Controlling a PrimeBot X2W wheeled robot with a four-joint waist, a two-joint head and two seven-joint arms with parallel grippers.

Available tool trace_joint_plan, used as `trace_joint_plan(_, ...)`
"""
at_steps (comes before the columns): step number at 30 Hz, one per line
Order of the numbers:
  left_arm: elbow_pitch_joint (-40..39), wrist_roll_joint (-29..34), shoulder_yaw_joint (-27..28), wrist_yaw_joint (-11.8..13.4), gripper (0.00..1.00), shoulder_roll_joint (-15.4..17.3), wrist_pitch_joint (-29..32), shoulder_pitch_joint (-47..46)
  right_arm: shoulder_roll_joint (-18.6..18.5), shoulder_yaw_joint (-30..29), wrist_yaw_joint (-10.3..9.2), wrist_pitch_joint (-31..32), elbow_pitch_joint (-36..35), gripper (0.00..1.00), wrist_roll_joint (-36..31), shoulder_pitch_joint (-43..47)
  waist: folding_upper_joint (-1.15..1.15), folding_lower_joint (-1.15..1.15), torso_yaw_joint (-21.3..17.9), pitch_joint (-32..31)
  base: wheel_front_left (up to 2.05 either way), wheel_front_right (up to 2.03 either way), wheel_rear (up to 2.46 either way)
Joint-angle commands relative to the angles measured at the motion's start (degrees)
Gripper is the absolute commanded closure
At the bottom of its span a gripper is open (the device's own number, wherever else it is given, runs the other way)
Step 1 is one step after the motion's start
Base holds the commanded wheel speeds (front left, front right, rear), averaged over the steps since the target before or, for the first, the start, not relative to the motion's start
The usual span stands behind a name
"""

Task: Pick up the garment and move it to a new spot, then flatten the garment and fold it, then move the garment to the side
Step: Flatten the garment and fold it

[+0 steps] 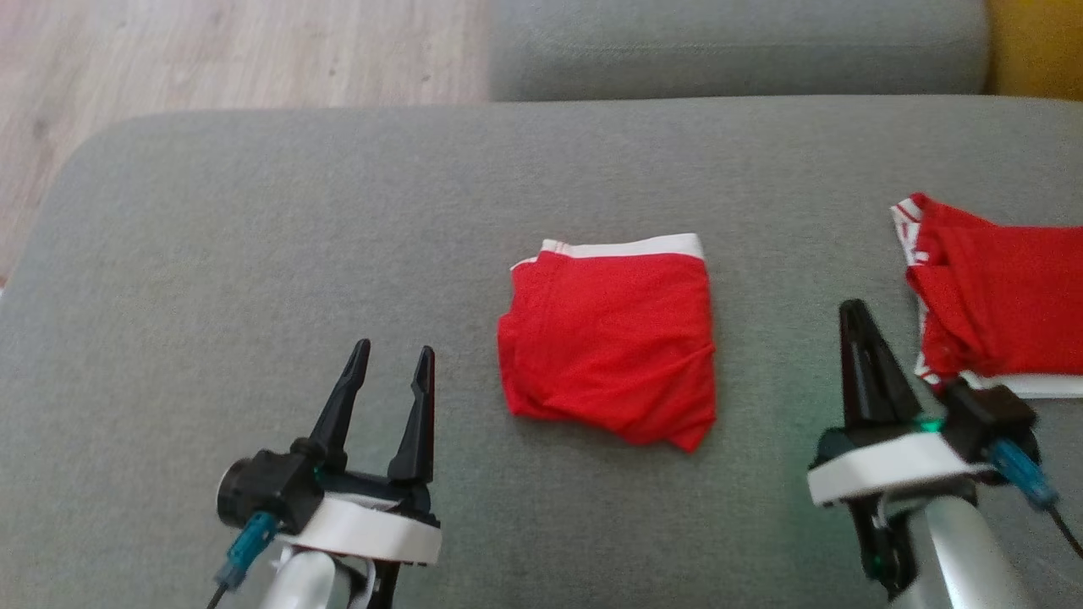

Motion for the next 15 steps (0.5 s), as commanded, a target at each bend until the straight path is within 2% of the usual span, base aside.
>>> trace_joint_plan(1,-1.54,0.05,1.32,-0.26,0.00,0.24,-0.46,-2.99,-0.12,1.90,-0.04,-0.27,-1.20,1.00,-0.76,-3.60,0.00,0.00,1.36,1.20,0.00,0.00,0.00)
trace_joint_plan(6,-1.39,-0.30,0.29,-0.29,0.00,0.24,-0.46,-4.09,-0.11,4.04,-0.04,1.74,4.28,1.00,-2.63,-9.19,0.00,0.00,4.83,3.80,0.00,0.00,0.00)
trace_joint_plan(10,-1.34,-0.86,-0.59,-0.31,0.00,0.24,-0.46,-5.30,-0.11,6.90,-0.04,3.31,12.71,1.00,-2.80,-15.20,0.00,0.00,8.45,6.10,0.00,0.00,0.00)
trace_joint_plan(15,-1.54,-1.64,-1.06,-0.31,0.00,0.24,-0.46,-6.33,-0.11,4.08,-0.04,5.89,23.93,1.00,-3.28,-20.04,0.00,0.00,10.87,7.49,0.00,0.00,0.00)
